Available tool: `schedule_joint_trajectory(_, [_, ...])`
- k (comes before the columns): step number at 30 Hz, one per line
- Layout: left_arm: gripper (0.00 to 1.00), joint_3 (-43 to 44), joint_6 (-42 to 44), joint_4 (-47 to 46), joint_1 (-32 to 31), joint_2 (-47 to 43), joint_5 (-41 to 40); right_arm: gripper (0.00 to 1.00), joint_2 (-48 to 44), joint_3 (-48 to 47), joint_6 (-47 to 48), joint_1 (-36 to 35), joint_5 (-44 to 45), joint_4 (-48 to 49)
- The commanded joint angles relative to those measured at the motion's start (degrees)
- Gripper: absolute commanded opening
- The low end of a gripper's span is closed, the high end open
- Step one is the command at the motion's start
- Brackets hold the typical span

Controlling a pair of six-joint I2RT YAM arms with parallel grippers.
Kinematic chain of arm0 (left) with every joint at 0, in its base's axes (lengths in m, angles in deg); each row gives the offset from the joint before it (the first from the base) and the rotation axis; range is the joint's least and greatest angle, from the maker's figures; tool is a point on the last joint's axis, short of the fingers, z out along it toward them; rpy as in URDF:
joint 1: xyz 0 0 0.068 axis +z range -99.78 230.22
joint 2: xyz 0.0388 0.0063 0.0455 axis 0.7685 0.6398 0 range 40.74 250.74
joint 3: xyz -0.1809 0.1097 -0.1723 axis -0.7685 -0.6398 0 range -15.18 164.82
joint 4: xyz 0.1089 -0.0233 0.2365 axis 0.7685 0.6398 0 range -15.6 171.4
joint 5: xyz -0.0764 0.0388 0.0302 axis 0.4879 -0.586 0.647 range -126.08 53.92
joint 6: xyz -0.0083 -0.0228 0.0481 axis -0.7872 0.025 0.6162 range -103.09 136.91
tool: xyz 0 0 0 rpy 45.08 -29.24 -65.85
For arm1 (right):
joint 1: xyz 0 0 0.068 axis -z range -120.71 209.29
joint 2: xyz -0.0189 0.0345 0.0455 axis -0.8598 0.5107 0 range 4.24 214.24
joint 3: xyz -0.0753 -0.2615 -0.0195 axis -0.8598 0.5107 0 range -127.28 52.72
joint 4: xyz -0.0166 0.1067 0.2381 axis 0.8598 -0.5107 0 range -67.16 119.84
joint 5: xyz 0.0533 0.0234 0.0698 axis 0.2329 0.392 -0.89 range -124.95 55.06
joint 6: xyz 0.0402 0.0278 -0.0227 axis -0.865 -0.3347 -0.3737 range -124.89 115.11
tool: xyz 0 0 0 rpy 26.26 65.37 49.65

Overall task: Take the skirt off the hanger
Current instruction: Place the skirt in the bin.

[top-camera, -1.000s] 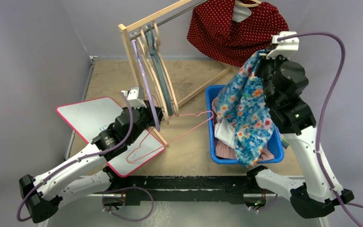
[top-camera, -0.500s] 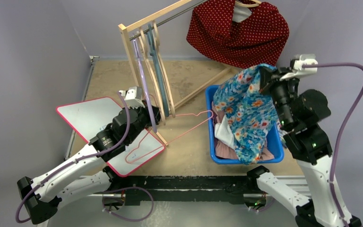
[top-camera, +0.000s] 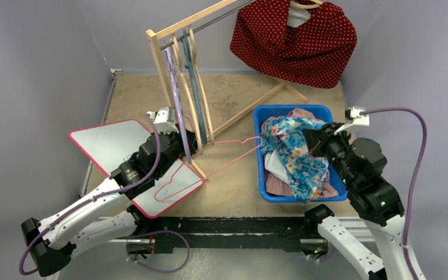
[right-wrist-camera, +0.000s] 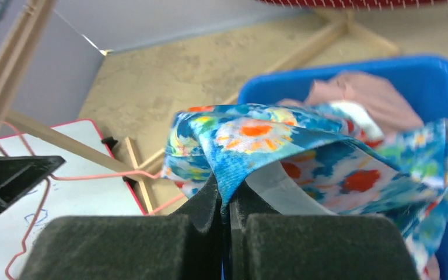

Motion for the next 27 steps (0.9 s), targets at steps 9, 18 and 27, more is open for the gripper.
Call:
schedule_joint_trajectory(9, [0.0, 3.2, -1.6, -1.8, 0.1, -0.1, 0.7, 0.0, -1.2, 11.4, -17.5, -0.2, 13.5, -2.1])
schedule_joint_trajectory(18, [0.0, 3.1, -2.3, -1.9, 0.1, -0.2, 0.8, 0.0, 8.6, 16.7, -23.3, -0.2, 16.8, -0.4])
schedule_joint_trajectory(27, [0.0, 2.6, -2.7, -2.2, 0.1, 0.1, 1.1, 0.04, 23.9, 26.3, -32.3, 0.0, 18.6, 12.3])
